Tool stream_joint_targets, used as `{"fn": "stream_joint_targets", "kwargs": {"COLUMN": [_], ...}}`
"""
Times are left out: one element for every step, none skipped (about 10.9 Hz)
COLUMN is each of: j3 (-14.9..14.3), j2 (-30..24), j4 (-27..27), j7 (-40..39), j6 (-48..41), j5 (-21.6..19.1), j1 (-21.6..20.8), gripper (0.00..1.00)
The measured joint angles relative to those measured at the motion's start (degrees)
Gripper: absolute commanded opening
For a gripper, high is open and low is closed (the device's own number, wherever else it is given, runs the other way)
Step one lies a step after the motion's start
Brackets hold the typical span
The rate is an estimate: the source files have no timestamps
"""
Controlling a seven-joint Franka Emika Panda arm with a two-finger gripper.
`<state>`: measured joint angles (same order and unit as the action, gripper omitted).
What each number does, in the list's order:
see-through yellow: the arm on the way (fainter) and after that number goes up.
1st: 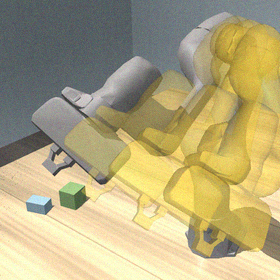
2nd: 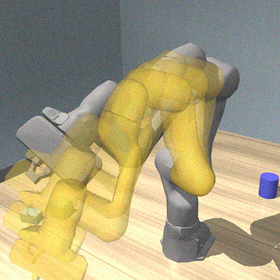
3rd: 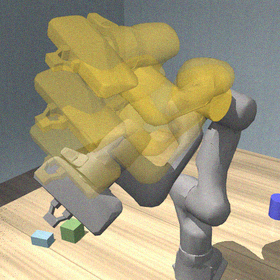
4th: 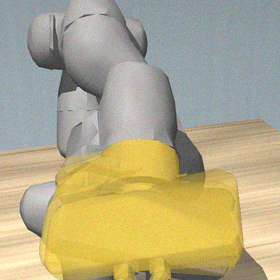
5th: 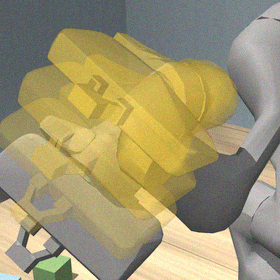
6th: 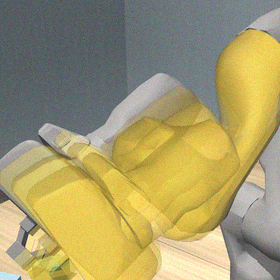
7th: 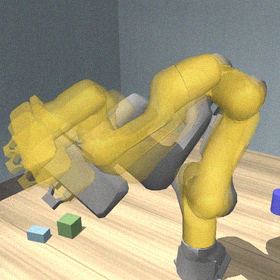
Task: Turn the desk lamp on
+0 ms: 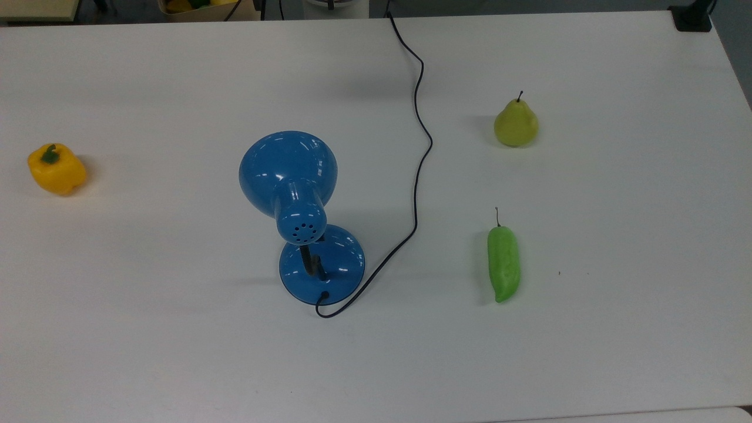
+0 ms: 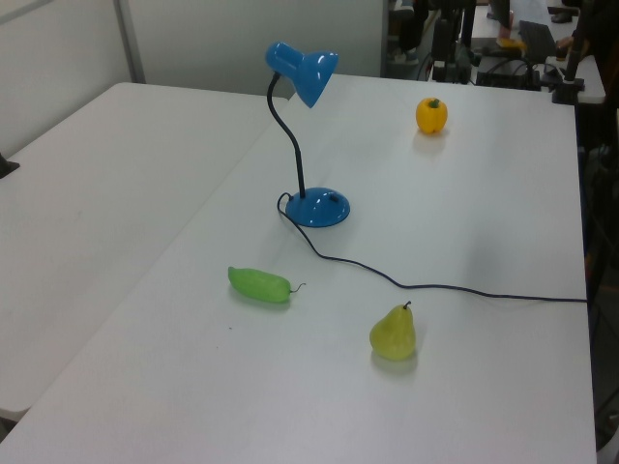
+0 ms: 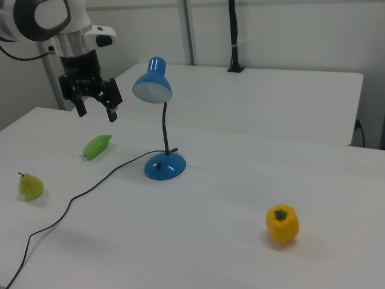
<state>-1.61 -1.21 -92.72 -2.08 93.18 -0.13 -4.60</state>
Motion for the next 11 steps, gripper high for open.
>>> {"fn": "stream_joint_targets", "kwargs": {"j3": [-0.02,-0.02,-0.02,-0.02,-0.02,-0.02,-0.02,-0.02,-0.03,-0.03,-0.04], "j2": [0.0,0.0,0.0,0.0,-0.01,-0.01,-0.01,-0.01,-0.01,-0.02,-0.05], "j4": [-0.1,-0.1,-0.1,-0.1,-0.1,-0.1,-0.1,-0.1,-0.1,-0.1,-0.1], "j7": [0.0,0.0,0.0,0.0,0.0,0.0,0.0,0.0,0.0,0.0,0.0], "j6": [0.06,0.06,0.06,0.06,0.06,0.06,0.06,0.06,0.06,0.06,0.1], "j5": [-0.03,-0.03,-0.03,-0.03,-0.03,-0.03,-0.03,-0.03,-0.03,-0.03,-0.03], "j1": [0.0,0.0,0.0,0.0,0.0,0.0,0.0,0.0,0.0,0.01,0.06], "gripper": [1.0,1.0,1.0,1.0,1.0,1.0,1.0,1.0,1.0,1.0,0.9]}}
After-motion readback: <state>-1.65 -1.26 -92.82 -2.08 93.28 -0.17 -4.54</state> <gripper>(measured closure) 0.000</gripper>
